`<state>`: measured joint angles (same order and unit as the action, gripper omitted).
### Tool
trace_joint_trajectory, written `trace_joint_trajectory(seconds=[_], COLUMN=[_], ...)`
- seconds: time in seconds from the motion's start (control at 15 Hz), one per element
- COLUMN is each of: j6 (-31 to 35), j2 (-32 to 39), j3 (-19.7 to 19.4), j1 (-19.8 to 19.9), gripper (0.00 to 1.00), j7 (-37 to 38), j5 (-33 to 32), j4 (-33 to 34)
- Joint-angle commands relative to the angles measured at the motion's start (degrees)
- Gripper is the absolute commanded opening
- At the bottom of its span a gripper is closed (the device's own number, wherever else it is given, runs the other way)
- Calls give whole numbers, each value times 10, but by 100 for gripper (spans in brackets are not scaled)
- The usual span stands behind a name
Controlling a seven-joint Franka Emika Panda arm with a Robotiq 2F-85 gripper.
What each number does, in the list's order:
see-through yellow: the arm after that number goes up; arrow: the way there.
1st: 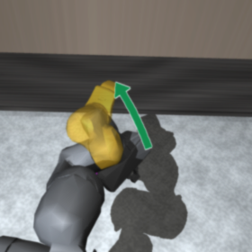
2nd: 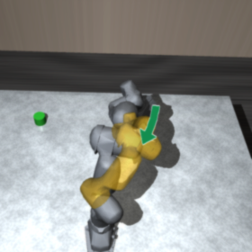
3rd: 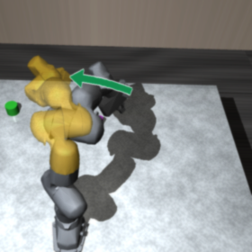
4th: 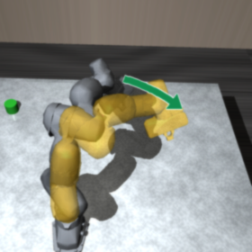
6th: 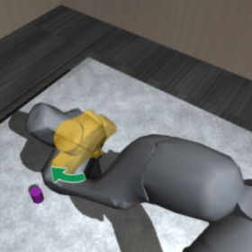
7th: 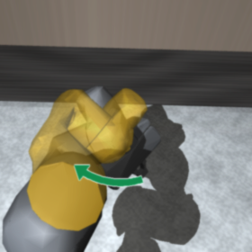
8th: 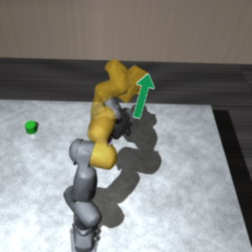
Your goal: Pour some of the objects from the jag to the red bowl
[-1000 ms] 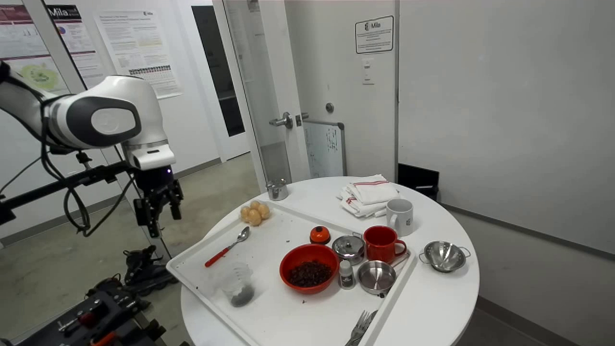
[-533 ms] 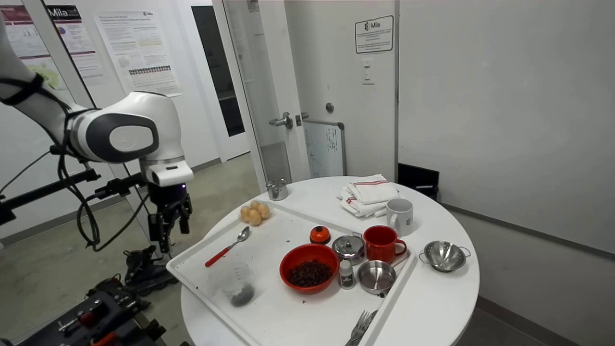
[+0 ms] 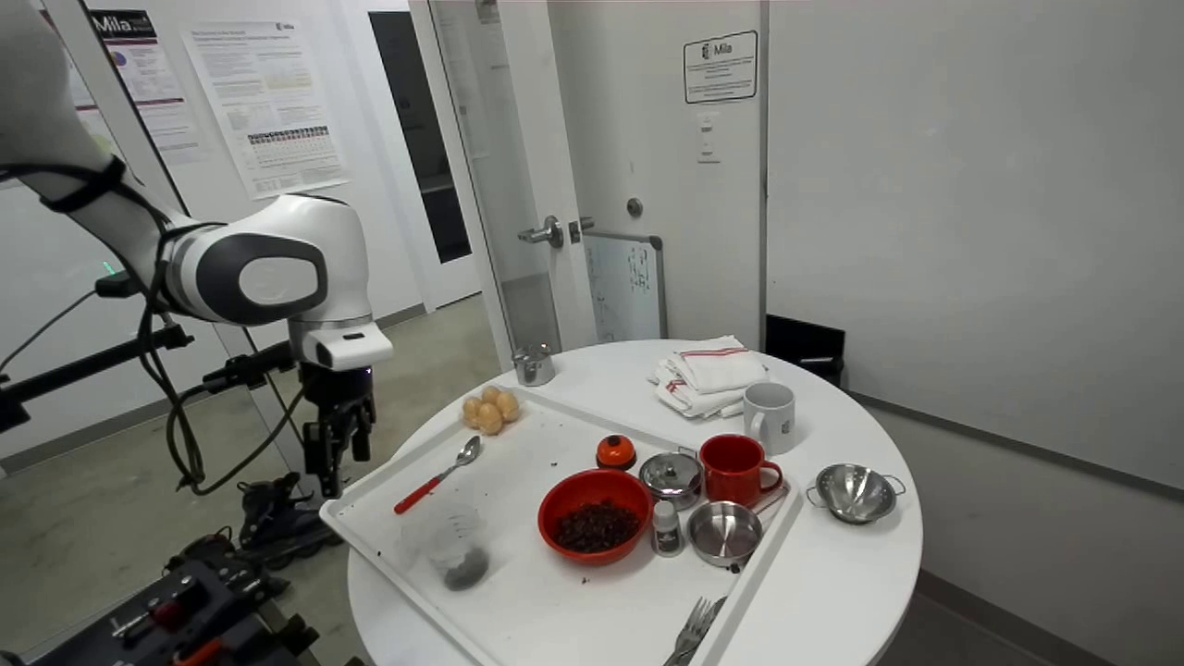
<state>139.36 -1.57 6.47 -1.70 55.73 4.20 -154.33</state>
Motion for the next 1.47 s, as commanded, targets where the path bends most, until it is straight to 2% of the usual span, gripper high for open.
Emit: trace_joint_trajectory(seconds=[0.0, 0.33, 0.8, 1.4], j6=[13, 44, 54, 66], j2=[46, 92, 145, 226], j3=[-3, -21, -47, -55], j1=[-14, -14, -14, -33], gripper=[100, 100, 100, 100], j7=[22, 5, -17, 3], j5=[-12, -12, 9, 50], j4=[34, 49, 55, 100])
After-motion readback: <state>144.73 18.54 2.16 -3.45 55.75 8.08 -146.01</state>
